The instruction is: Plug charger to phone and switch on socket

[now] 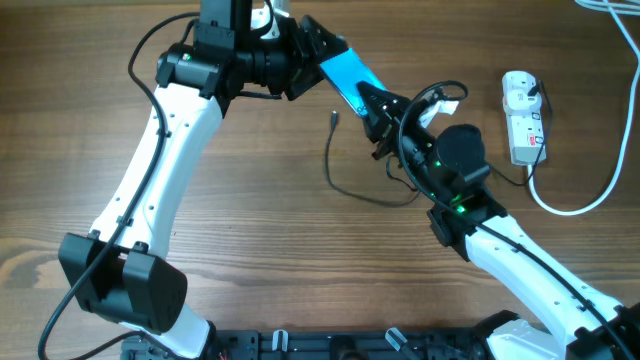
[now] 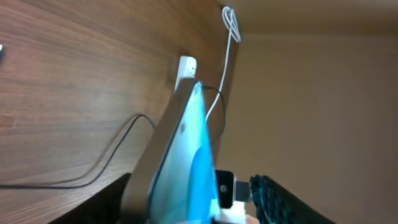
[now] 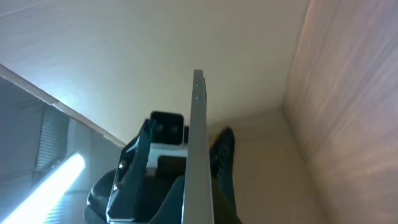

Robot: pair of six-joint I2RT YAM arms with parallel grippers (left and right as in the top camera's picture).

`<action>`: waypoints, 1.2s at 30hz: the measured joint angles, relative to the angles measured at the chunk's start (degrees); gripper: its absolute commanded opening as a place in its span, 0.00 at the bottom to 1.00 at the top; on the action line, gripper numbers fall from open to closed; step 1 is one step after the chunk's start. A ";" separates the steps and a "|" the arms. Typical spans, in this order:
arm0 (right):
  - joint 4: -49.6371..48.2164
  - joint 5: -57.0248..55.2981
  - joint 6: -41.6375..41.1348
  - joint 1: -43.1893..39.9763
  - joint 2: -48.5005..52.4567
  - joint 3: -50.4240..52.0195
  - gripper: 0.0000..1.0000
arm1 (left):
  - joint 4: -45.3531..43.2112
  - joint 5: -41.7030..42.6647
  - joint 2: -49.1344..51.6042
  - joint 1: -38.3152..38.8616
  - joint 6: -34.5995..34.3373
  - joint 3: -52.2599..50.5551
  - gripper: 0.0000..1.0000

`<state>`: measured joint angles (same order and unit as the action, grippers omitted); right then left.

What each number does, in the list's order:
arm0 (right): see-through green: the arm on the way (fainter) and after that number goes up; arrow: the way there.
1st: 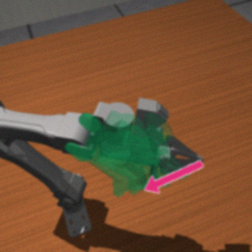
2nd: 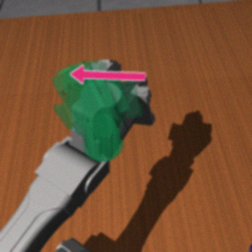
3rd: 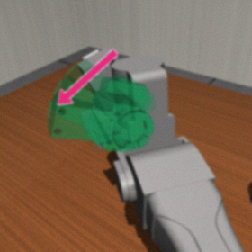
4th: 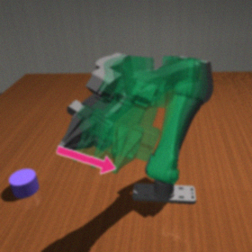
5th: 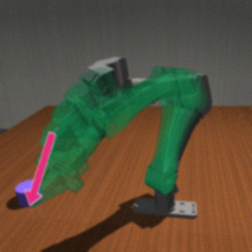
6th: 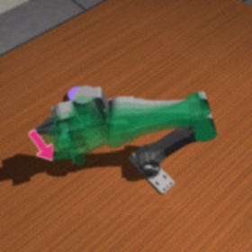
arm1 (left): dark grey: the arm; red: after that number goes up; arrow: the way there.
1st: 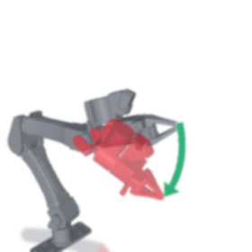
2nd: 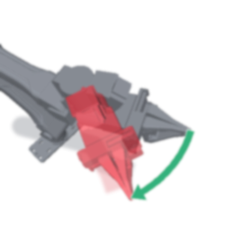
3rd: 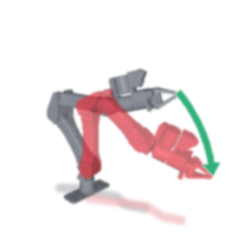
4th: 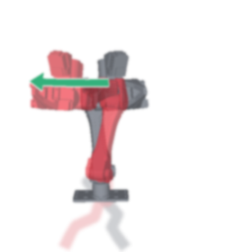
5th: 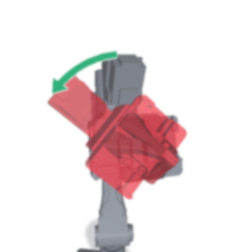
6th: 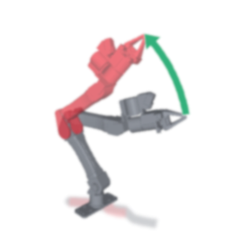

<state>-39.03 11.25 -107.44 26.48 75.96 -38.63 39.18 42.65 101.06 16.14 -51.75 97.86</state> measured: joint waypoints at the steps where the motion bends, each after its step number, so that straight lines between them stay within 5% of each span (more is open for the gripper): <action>1: -0.02 0.98 -0.94 0.02 0.00 0.00 0.04 | -0.15 -0.02 0.00 0.13 -0.09 0.00 0.44; 12: -0.46 2.23 -7.08 -0.15 0.00 0.00 0.04 | -0.48 -1.20 0.31 1.16 -1.77 -0.33 0.06; 17: -0.55 2.21 -9.35 -0.15 0.00 -0.02 0.06 | -0.90 -0.39 0.33 1.01 -5.16 -0.33 0.04; 20: -0.48 2.40 -9.18 -0.15 0.00 -0.02 0.23 | -0.87 -0.42 0.33 1.01 -4.96 -0.33 0.04; 25: 0.79 4.24 -7.37 0.11 0.00 -0.02 0.79 | -0.63 -1.36 0.42 1.05 -2.93 -0.33 0.04; 29: 9.79 4.50 -2.84 -0.02 0.00 -0.26 0.91 | 1.75 -1.79 0.42 -2.01 0.94 -0.33 0.04; 36: 30.10 5.73 29.88 -3.50 0.00 -0.28 1.00 | 16.87 -3.85 0.44 -13.31 19.45 -0.46 0.04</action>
<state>-8.93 16.97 -77.56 22.98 75.96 -38.92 56.05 38.81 101.49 2.83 -32.29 97.41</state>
